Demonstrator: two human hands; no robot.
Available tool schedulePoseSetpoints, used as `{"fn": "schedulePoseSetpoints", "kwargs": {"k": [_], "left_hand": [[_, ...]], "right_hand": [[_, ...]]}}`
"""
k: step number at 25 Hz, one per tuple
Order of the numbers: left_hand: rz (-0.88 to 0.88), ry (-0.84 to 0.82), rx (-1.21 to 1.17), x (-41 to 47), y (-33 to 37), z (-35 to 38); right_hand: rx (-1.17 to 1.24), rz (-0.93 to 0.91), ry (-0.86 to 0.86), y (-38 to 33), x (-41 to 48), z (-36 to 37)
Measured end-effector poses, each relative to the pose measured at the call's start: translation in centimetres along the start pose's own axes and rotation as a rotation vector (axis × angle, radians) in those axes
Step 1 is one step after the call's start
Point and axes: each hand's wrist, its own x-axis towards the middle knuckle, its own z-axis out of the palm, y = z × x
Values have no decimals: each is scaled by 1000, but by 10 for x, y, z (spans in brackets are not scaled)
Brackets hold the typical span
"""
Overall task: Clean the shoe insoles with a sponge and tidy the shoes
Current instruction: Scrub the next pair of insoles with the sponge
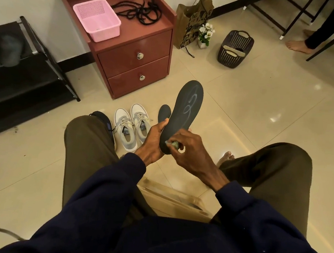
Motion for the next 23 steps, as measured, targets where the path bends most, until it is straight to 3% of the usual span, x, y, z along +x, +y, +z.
{"fn": "schedulePoseSetpoints", "kwargs": {"k": [2,7,10,12,17,23], "left_hand": [[0,-10,-7,1,0,-2],[65,38,11,5,-5,-2],[53,-19,-5,5,-3,-3],[58,-32,-36,5,-2,-5],[62,-2,-37,7,-7,-1],[64,-46,-83,2,-3,0]], "right_hand": [[44,-17,-31,-6,-2,4],[-78,212,151,19,9,2],[70,48,-6,-3,-3,5],[39,5,-20,-2,-1,4],[-141,167,236,35,13,-8],[-5,-5,35,6,3,6]]}}
